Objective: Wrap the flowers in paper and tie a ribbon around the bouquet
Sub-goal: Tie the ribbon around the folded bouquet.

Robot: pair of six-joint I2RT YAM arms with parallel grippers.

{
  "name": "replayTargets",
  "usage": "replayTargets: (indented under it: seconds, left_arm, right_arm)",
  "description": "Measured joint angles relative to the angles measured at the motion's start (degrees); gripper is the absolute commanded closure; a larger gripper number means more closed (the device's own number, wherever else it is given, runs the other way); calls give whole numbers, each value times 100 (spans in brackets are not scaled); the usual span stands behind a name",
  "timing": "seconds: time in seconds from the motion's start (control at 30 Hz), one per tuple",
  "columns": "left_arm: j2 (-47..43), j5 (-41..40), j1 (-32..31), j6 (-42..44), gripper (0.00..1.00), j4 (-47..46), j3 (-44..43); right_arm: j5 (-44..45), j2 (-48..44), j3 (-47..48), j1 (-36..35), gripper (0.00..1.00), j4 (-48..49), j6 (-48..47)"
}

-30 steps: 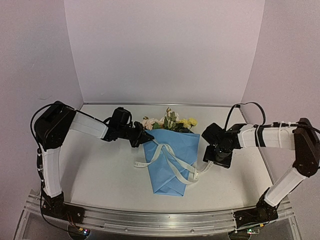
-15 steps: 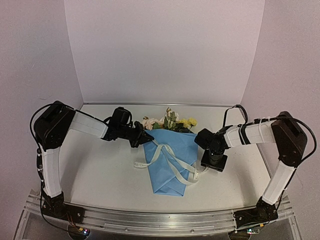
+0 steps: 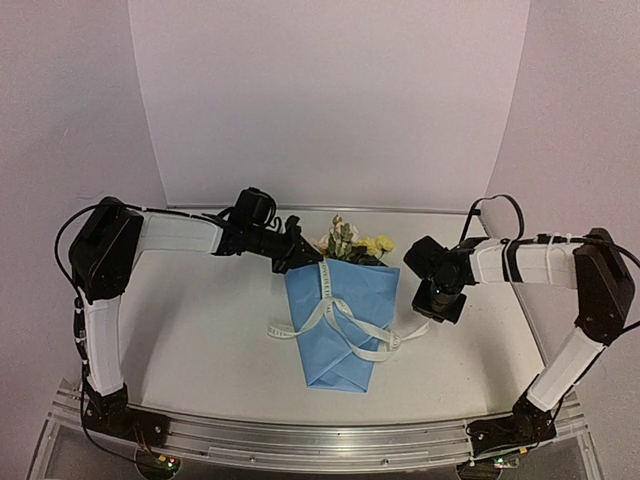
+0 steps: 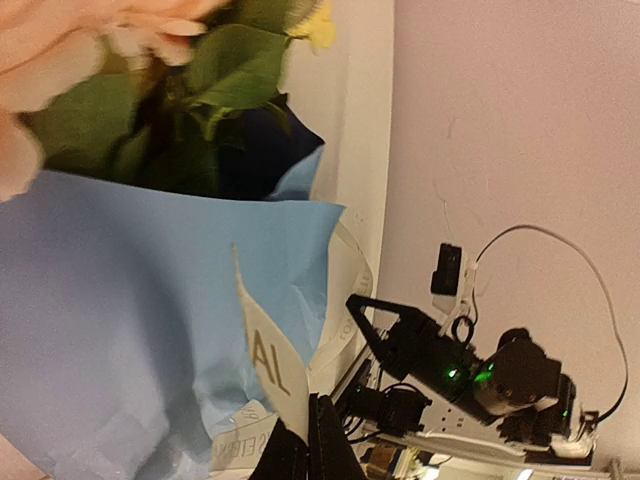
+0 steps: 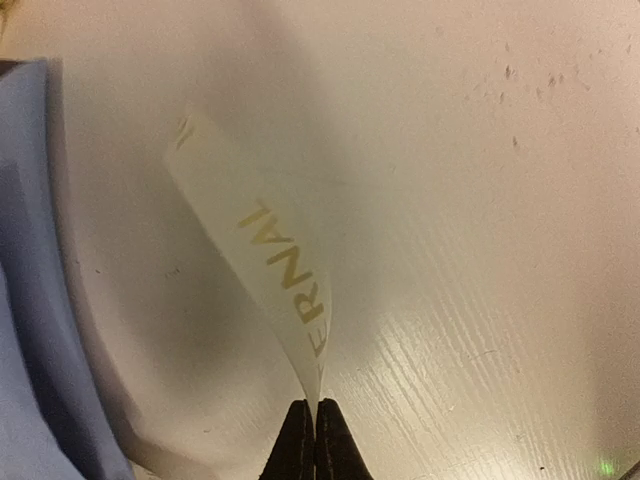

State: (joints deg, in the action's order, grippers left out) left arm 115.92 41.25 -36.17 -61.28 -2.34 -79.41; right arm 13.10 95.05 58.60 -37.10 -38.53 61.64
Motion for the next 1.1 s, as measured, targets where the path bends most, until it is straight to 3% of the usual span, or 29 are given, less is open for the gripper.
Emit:
replayTargets:
  seconds: [0.47,0.67,1.1]
  left_arm:
    - [501,328,-355,1498,100,1574,-1197]
    - [605,455,-390,1662,100,1735,-1589]
    - [1441,914,-303,1948,100,1746,-3474]
  right_arm:
    - [117,-141,1029,542,100,-412,-569]
    - [66,-29,1308,883,100,-592,-759]
    - [14,315,1706,1457,100,-727,-1017]
